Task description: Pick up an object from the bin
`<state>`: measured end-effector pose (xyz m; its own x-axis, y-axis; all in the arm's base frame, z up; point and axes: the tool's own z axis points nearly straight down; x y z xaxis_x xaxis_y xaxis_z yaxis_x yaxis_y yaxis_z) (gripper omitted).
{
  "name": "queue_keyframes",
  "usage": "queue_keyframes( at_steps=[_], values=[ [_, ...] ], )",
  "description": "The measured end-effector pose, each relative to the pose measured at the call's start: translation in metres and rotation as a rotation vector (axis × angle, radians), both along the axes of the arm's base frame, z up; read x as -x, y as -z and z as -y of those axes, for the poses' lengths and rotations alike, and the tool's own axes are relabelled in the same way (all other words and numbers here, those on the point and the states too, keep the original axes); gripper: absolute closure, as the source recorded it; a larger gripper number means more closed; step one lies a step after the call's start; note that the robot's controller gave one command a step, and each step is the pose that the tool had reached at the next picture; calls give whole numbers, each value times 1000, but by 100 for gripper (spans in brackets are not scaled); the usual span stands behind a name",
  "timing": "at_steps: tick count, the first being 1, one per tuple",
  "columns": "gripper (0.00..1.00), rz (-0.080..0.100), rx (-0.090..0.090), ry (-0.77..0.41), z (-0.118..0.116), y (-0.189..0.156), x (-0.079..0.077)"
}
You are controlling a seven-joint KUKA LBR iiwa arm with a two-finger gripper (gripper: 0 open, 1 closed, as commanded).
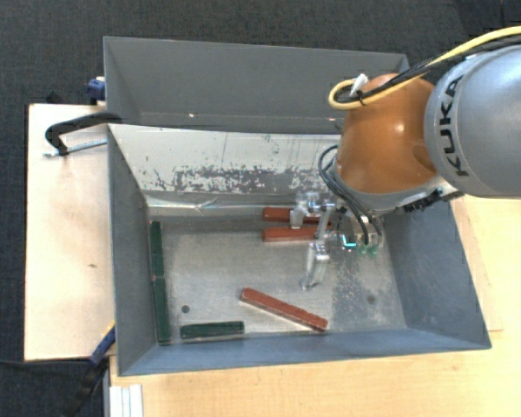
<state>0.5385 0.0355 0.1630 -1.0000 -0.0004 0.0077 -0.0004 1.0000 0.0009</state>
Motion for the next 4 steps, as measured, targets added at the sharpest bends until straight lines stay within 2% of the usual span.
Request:
queue_keyframes(
  at_steps=[1,2,3,4],
  values=[
    [0,9,0,1,0,-4,-2],
    [0,14,0,-75,-3,39,14],
    [0,4,0,3,-4,63,24],
    [100,6,0,140,-44,93,38]
  ],
)
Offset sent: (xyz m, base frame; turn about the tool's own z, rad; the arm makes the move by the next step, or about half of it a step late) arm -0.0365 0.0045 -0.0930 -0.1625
